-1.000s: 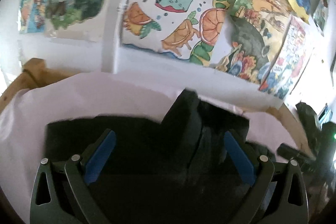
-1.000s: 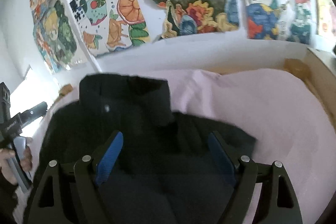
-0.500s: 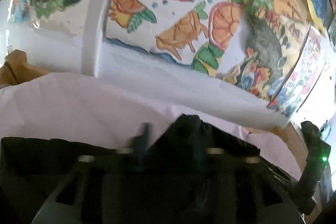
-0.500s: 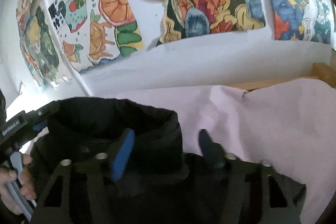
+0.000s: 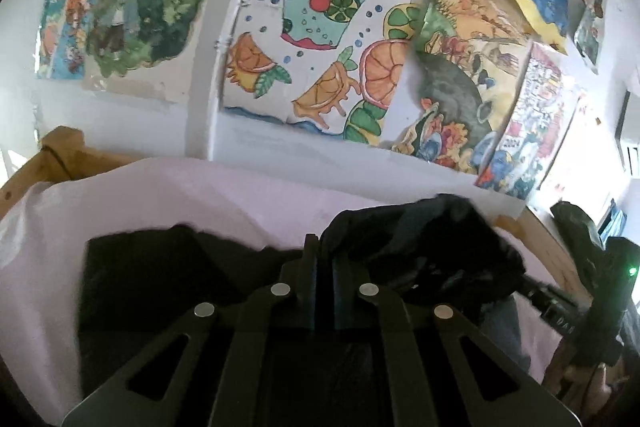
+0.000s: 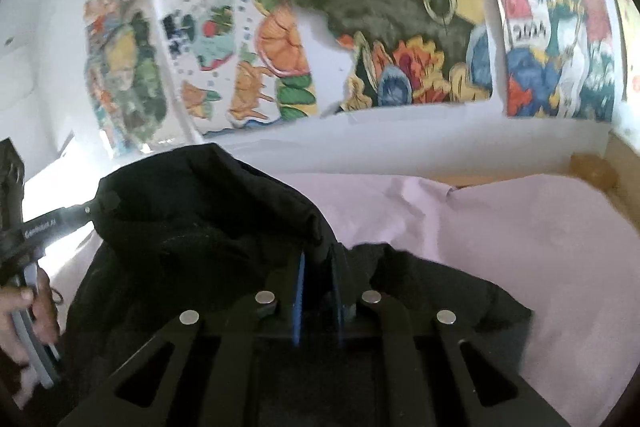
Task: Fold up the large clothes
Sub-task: 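Pull the jacket collar edge toward the hem with both tools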
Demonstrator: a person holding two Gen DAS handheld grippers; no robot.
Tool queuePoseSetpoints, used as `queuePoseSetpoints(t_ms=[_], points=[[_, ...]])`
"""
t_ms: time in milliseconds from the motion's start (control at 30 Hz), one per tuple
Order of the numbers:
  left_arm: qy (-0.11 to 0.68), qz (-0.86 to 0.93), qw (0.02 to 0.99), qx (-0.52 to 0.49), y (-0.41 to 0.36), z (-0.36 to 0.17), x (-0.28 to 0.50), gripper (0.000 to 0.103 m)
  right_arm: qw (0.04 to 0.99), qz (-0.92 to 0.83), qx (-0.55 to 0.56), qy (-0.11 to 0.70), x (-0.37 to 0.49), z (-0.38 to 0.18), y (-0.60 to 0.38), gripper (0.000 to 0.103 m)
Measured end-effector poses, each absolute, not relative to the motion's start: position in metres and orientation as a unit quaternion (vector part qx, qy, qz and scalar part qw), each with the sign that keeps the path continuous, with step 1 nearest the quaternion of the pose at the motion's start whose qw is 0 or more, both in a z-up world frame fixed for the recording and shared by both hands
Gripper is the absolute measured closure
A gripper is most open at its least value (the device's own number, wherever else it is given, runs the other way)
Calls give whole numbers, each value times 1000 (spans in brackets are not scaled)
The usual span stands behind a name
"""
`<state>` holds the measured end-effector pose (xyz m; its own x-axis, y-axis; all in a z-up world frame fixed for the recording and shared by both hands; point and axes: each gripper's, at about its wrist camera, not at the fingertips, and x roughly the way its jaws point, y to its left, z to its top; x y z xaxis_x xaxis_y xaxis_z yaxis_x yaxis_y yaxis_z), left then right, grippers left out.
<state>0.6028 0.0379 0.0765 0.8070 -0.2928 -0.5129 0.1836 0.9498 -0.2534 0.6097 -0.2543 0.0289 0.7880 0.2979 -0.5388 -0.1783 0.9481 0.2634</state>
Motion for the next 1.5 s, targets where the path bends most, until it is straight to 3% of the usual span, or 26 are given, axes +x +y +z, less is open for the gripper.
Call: queuePoseSetpoints(t_ms=[233,633,833,933,1033,1300,1400,1467,1500], points=[[324,-115,934,-95,58,53,556,101,942,160,17,296,546,35,-233,94],[352,-114,926,-72,58,-17,556,101,917,159,-8,367,549,-42,-225,94],[341,-122,929,-69,61,-19,552,101,914,182,33,360,538,-15,-251,92],[342,-128,928,-68,62,-18,553,101,928,170,29,329,534,7,-263,83],[343,-128,928,-66,61,-17,553,101,932,164,64,317,550,21,-264,83],[347,-118,930,-39,53,-14,553,100,915,194,68,348,593,7,-210,83],[344,-114,932,-32,52,-13,551,98,913,183,28,364,593,-13,-194,83],[346,-103,932,-30,52,-12,549,88,915,181,11,359,589,-20,-191,83],[349,-98,932,-35,55,-12,547,77,915,182,10,359,587,-22,-192,83]])
